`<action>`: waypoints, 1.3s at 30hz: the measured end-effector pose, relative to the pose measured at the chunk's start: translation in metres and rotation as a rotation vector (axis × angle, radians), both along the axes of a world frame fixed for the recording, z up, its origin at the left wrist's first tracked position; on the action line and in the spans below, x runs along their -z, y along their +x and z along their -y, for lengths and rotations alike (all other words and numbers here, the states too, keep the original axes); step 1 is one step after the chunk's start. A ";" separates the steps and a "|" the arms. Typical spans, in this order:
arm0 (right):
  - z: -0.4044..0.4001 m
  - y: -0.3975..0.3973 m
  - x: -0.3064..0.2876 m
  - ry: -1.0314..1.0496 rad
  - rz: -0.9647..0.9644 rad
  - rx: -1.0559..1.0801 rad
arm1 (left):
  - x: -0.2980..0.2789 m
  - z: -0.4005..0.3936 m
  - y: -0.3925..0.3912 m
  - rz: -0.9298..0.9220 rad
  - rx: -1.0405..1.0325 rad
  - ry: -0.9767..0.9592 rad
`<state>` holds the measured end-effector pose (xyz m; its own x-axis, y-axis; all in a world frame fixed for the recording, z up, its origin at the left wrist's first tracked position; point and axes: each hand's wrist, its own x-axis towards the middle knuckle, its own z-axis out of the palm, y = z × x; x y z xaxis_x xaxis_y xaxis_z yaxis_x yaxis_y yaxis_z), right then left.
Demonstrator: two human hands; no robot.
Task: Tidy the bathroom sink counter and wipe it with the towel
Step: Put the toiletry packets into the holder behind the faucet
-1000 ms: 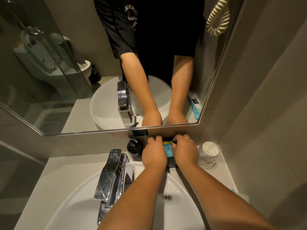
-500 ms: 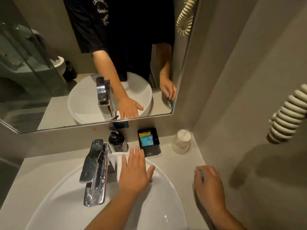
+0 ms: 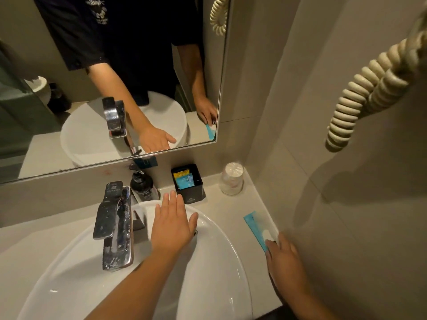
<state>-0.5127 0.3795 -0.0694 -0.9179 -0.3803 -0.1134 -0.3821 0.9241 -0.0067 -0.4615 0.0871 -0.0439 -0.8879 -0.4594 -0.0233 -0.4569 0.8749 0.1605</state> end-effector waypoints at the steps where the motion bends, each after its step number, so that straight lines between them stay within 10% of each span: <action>1: -0.001 -0.001 -0.001 -0.005 -0.002 -0.013 | 0.000 0.000 0.000 -0.002 0.000 -0.001; 7: 0.003 0.002 -0.017 -0.097 0.047 0.051 | -0.003 0.000 0.001 0.002 -0.002 0.005; 12: 0.019 -0.007 -0.061 -0.597 0.290 0.365 | -0.012 0.001 0.004 -0.001 0.004 0.096; 18: 0.092 -0.050 -0.150 -1.095 0.498 0.226 | -0.061 -0.003 -0.006 -0.475 -0.291 0.679; 25: 0.216 -0.098 -0.179 -1.199 0.493 -0.107 | -0.121 0.008 -0.052 -0.863 -0.508 1.011; 39: 0.253 -0.123 -0.069 -0.825 0.442 -0.147 | -0.045 0.033 -0.074 -0.377 -0.625 0.639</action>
